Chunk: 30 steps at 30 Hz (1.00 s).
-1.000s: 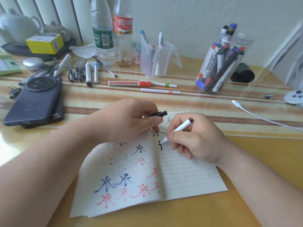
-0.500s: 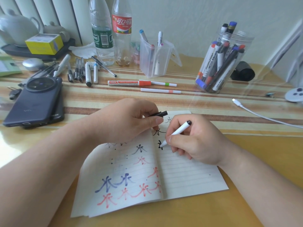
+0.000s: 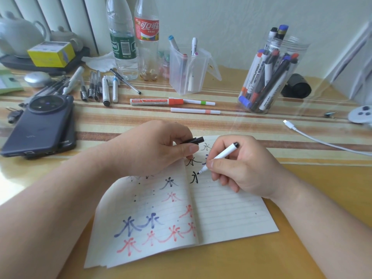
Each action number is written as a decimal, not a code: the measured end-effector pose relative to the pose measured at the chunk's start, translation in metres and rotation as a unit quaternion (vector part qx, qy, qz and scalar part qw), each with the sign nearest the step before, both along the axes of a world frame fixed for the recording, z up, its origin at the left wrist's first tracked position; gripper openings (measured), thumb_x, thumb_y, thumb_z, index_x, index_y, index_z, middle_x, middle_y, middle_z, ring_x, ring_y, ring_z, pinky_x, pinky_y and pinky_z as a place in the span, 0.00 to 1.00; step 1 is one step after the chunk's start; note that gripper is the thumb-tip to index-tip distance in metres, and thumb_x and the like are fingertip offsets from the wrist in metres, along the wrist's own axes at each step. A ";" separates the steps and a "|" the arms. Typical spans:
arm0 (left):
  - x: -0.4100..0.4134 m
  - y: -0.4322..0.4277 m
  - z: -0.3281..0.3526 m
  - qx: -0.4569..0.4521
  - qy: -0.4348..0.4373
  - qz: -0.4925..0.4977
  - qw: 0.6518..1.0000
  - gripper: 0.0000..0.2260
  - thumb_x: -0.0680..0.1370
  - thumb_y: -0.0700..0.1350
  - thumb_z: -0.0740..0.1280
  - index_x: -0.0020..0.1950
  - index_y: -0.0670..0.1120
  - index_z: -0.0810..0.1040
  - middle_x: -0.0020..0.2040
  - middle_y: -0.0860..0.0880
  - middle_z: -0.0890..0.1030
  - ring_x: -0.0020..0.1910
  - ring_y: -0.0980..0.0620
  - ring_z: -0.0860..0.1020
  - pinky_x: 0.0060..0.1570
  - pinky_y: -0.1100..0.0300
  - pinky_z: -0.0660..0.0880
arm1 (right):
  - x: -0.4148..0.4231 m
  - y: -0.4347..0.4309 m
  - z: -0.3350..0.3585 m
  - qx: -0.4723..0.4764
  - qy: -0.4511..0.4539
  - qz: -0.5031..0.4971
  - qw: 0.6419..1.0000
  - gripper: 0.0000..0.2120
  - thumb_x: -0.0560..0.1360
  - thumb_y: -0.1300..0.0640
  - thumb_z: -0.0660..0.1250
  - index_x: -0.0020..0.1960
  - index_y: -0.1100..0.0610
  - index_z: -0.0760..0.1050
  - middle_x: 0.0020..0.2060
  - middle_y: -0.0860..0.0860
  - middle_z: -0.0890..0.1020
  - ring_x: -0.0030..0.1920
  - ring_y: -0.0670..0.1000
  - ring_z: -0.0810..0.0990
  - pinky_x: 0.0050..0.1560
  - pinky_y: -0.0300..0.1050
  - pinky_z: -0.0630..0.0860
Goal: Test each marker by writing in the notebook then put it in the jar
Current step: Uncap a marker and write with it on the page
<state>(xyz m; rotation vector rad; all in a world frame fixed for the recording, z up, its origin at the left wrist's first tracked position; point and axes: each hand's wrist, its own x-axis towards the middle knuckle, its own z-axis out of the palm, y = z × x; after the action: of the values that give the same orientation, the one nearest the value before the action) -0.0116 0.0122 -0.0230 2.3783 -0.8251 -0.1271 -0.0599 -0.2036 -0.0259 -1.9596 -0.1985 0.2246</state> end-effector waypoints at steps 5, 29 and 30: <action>0.001 0.001 -0.001 0.002 -0.010 -0.004 1.000 0.10 0.79 0.55 0.65 0.46 0.53 0.82 0.36 0.65 0.77 0.34 0.62 0.74 0.33 0.68 0.66 | 0.001 0.001 -0.003 -0.015 -0.004 -0.011 1.000 0.09 0.75 0.69 0.67 0.38 0.61 0.77 0.28 0.55 0.80 0.26 0.51 0.75 0.23 0.43 0.69; -0.005 -0.004 0.003 0.032 -0.018 0.006 0.999 0.10 0.80 0.55 0.65 0.46 0.53 0.82 0.30 0.65 0.75 0.30 0.60 0.72 0.30 0.67 0.66 | 0.012 -0.012 -0.005 0.231 -0.003 -0.103 0.968 0.04 0.66 0.65 0.65 0.32 0.60 0.74 0.24 0.58 0.72 0.24 0.51 0.65 0.23 0.34 0.57; -0.005 -0.004 0.003 0.031 -0.017 0.007 0.999 0.10 0.80 0.55 0.65 0.45 0.53 0.82 0.31 0.65 0.75 0.30 0.60 0.72 0.30 0.66 0.66 | 0.012 -0.012 -0.005 0.253 -0.008 -0.102 0.962 0.06 0.66 0.65 0.65 0.32 0.58 0.75 0.25 0.58 0.72 0.24 0.51 0.65 0.23 0.34 0.56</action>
<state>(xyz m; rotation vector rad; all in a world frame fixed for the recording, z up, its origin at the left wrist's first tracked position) -0.0168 0.0083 -0.0203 2.4507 -0.8314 -0.1087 -0.0481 -0.2152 -0.0311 -1.4583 -0.0547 0.0158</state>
